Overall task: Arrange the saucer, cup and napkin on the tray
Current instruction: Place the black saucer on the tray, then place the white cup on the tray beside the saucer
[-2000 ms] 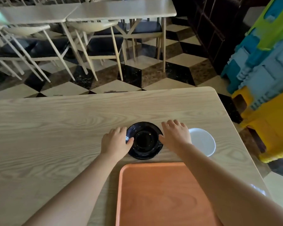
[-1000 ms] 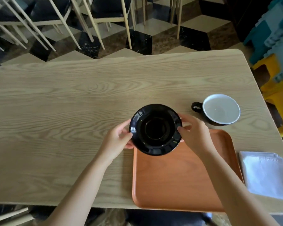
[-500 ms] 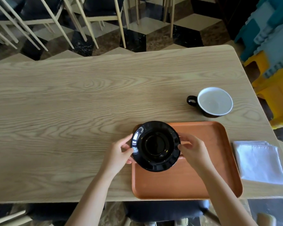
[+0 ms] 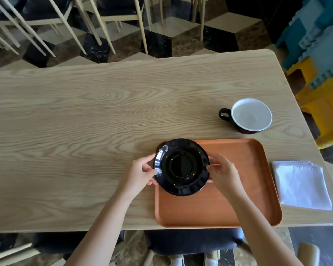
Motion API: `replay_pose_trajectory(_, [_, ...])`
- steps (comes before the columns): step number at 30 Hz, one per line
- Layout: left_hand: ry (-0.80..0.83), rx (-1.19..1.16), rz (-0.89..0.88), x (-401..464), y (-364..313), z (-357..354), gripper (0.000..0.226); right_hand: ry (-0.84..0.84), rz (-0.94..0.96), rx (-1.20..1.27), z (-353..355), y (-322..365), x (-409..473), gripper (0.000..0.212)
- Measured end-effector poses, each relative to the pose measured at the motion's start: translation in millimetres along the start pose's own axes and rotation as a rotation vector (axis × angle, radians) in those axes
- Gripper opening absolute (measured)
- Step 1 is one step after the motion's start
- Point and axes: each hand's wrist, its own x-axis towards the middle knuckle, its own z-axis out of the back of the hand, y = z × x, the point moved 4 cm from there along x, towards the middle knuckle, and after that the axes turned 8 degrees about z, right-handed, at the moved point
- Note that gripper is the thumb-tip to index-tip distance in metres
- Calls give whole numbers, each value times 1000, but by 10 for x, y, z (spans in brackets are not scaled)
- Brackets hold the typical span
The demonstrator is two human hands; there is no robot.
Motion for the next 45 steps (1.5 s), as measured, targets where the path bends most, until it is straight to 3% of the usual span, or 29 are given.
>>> replay_pose_trajectory(4, [28,171,-6,4,-73,86,43,48,1,-80,46,56,-19,42])
replay_pose_trajectory(6, [-55,377,-23,-7,-194,169,22,54,53,-207,133,132,-22,39])
replay_pose_trajectory(8, [-201,506,-84,-49,-399,214,16,-41,159,-347,278,242,-50,33])
replay_pose_trajectory(11, [-308,469,-278,-113,-810,29,16,-297,299,-494,577,392,-115,33])
replay_pose_trajectory(14, [-320,512,-580,-67,-1178,-353,34,-413,389,-684,920,462,-14,58])
replay_pose_trajectory(17, [-300,640,-797,95,-1443,-755,45,-273,285,-851,1222,407,249,76])
replay_pose_trajectory(20, [-262,787,-893,298,-1617,-1125,56,-158,250,-995,1395,323,476,81])
replay_pose_trajectory(25, [-184,1001,-810,588,-1752,-1453,67,-3,290,-1030,1459,229,689,81])
replay_pose_trajectory(31, [-192,863,-924,638,-1832,-1487,51,-58,439,-928,1448,202,777,68])
replay_pose_trajectory(39, [-153,622,-830,648,-1840,-1423,42,-165,548,-745,1494,250,771,60])
replay_pose_trajectory(45, [-219,498,-872,335,-1732,-1313,37,-203,658,-667,1549,264,542,60])
